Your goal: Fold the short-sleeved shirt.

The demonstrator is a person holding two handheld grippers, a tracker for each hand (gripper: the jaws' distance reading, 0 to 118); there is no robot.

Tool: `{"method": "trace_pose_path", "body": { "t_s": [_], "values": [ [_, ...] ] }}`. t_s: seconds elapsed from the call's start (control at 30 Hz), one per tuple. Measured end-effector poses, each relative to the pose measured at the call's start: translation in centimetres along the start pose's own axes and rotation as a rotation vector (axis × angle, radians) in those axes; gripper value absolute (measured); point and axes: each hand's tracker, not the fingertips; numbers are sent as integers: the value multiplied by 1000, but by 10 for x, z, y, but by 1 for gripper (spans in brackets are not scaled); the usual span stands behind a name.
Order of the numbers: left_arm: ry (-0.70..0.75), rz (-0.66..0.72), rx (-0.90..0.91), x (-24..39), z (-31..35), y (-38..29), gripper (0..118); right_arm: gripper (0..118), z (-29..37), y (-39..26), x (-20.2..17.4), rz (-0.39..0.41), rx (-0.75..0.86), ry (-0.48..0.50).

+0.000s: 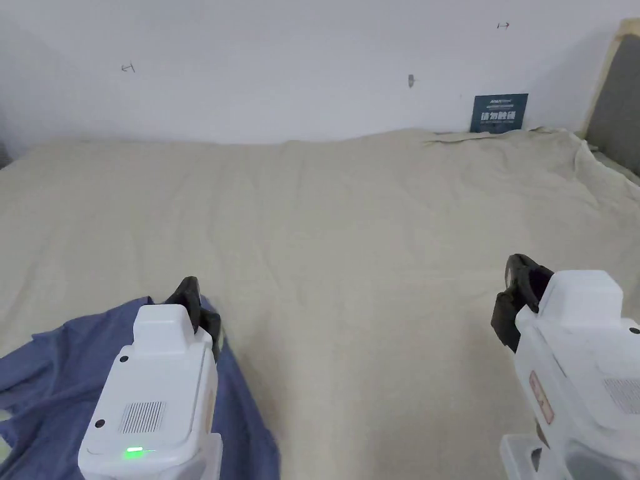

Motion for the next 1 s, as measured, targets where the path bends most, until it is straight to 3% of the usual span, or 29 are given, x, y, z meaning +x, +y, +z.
{"method": "trace_pose_path", "body": {
  "t_s": [0.73,1.0],
  "values": [
    [428,-40,-31,-163,95,-5,0,0,-30,7,-175,27,28,434],
    [520,-24,-65,-198,123,-15,0,0,-25,3,-212,49,21,519]
  ]
}}
